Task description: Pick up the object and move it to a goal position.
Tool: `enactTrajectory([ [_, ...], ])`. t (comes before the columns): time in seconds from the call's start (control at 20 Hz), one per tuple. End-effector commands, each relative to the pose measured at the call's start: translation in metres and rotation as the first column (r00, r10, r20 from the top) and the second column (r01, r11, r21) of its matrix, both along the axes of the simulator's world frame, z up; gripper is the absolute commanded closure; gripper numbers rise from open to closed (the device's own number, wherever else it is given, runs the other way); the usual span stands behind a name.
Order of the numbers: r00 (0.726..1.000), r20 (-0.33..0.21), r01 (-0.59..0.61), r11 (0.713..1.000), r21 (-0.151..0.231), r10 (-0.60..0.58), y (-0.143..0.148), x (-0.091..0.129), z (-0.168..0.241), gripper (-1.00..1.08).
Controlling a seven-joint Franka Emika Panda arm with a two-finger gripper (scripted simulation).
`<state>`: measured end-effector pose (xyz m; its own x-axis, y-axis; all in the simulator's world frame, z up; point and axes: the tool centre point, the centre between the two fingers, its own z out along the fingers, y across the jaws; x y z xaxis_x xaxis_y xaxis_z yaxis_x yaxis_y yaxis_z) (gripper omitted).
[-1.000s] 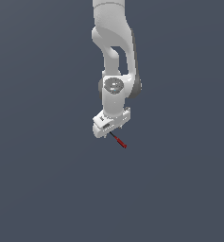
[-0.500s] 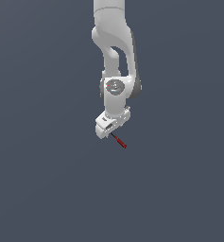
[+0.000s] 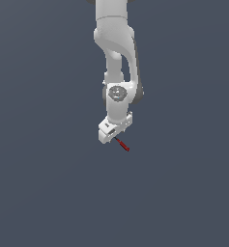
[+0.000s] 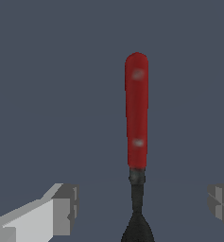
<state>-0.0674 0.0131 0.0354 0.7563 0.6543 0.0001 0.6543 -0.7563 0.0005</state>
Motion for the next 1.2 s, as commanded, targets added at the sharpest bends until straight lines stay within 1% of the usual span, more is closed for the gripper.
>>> enactTrajectory([
  [0.0, 1.000, -0.001, -0.001, 1.000, 0.000, 0.001, 0.000, -0.001, -0.012, -0.92],
  [0.2, 1.000, -0.001, -0.003, 1.000, 0.000, 0.003, 0.000, -0.001, -0.025, -0.92],
  [0.4, 1.000, -0.001, -0.003, 1.000, 0.000, 0.003, 0.000, 0.000, -0.029, -0.92],
  [0.45, 1.000, -0.001, -0.003, 1.000, 0.000, 0.003, 0.000, 0.000, -0.029, 1.08],
  [0.9, 1.000, -0.001, -0.003, 1.000, 0.000, 0.003, 0.000, 0.000, -0.029, 1.08],
  [0.95, 1.000, 0.002, -0.012, 1.000, 0.003, 0.012, 0.006, 0.000, -0.026, 1.08],
  [1.15, 1.000, 0.002, -0.012, 1.000, 0.003, 0.012, 0.007, 0.001, -0.021, 1.08],
])
